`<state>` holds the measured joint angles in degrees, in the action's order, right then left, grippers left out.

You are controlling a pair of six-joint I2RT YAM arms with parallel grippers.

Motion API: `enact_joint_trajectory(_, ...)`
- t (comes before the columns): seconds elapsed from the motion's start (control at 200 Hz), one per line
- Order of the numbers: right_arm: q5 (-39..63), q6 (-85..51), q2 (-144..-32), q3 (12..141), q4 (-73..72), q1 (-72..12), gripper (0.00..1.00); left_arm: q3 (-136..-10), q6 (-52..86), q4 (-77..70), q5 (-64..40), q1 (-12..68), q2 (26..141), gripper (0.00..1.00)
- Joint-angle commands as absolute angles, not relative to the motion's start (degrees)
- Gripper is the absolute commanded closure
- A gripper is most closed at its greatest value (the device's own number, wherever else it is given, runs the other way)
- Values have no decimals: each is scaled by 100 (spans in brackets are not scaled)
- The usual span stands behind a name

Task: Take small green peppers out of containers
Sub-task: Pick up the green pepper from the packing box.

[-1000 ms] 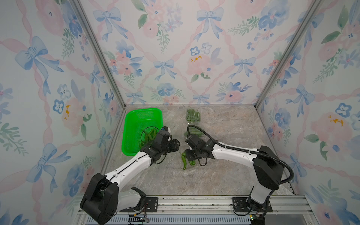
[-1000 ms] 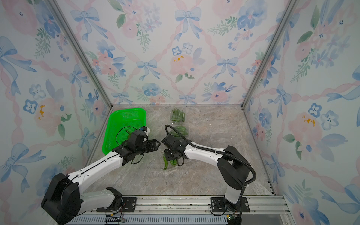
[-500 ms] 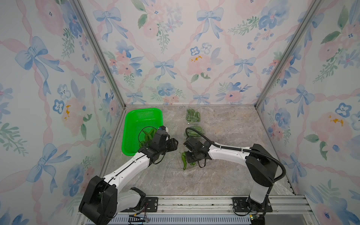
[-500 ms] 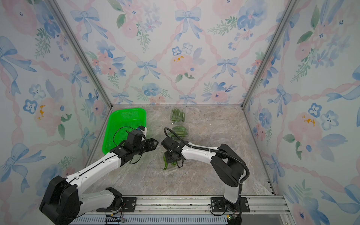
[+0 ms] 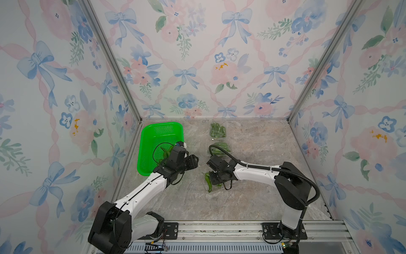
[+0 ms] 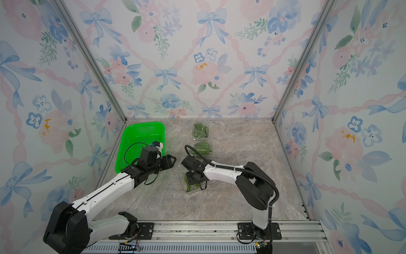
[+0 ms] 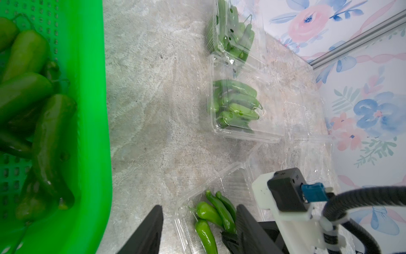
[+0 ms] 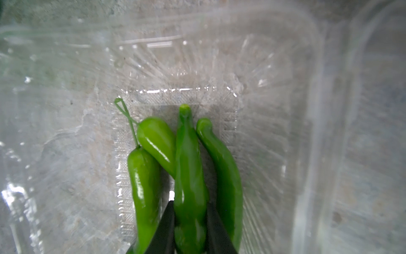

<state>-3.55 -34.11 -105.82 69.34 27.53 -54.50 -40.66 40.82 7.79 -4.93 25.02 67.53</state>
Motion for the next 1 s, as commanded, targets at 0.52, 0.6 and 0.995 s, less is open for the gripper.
enact_joint_trajectory(0.52, -52, -3071, -9520, 7730, 2797, -5529, 82, -4011, 3845, 862, -1099, 1321, 5720, 44)
enact_joint_trajectory(0.6, 35, -2975, -9608, 8063, 2747, -5534, 82, -4110, 3788, 977, -1236, 1047, 5689, 43)
enact_joint_trajectory(0.995, 988, -2437, -11292, 11018, 2799, -5494, 82, -3964, 3921, 1068, -2230, -818, 4900, 43)
